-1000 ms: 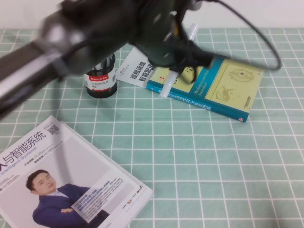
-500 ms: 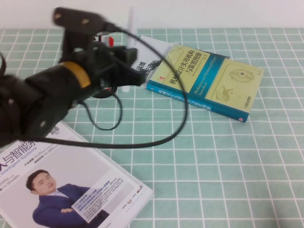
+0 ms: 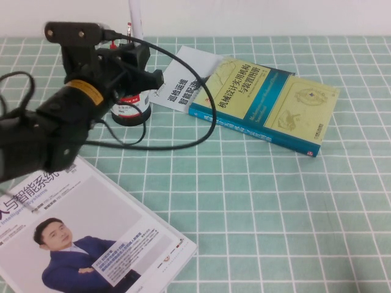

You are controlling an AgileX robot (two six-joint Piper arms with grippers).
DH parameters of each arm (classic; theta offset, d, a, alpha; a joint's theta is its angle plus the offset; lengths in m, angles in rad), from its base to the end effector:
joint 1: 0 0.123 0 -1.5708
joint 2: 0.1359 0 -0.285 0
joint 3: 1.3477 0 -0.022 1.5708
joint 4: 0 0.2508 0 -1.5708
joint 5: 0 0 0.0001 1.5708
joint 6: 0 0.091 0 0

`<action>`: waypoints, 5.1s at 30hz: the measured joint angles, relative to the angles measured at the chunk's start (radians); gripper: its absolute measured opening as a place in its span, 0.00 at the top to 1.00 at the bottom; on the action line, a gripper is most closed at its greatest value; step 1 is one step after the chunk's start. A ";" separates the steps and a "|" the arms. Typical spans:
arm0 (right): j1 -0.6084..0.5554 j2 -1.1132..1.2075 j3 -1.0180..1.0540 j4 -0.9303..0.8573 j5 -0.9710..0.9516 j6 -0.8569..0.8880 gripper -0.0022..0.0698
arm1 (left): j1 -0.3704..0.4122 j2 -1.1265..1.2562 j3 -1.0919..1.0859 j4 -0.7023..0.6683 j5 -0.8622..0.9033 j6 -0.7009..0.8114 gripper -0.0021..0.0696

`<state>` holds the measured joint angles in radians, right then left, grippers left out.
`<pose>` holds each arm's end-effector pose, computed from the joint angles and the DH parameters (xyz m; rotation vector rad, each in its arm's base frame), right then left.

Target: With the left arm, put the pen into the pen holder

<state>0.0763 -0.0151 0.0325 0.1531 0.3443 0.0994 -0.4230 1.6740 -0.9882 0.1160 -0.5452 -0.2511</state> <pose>0.0528 0.0087 0.1724 0.1185 1.8460 0.2710 0.3422 -0.1600 0.2715 0.2693 1.6274 -0.4892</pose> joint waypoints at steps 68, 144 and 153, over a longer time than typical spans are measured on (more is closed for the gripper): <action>0.000 0.000 0.000 0.000 0.000 0.000 1.00 | 0.049 0.304 -0.229 -0.328 -0.057 0.300 0.67; 0.000 0.000 0.000 0.000 0.000 0.000 1.00 | 0.249 -1.681 1.014 -0.202 0.538 0.302 0.97; 0.000 0.000 0.000 0.000 0.000 0.000 1.00 | 0.249 -1.682 1.014 -0.158 0.784 0.251 0.97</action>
<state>0.0763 -0.0151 0.0325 0.1531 0.3443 0.0994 -0.1742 -0.0083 0.0259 -0.0416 0.2388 0.0000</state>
